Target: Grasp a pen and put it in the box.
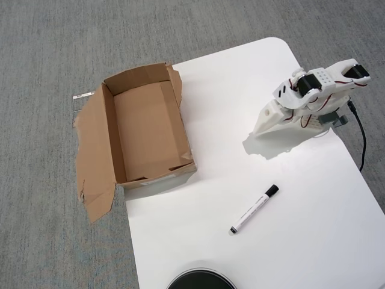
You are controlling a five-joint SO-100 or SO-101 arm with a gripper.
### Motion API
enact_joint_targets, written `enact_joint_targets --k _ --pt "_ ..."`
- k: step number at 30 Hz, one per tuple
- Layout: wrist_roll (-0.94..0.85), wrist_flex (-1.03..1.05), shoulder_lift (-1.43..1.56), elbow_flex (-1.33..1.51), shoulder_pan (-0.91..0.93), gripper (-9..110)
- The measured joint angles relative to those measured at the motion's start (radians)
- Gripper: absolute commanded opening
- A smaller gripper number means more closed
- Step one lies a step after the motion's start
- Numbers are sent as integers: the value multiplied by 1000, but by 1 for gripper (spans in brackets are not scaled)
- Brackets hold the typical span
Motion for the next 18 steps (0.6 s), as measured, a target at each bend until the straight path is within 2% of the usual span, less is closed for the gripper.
enact_joint_targets --k 18 --pt "0 -2 0 -316 -3 1"
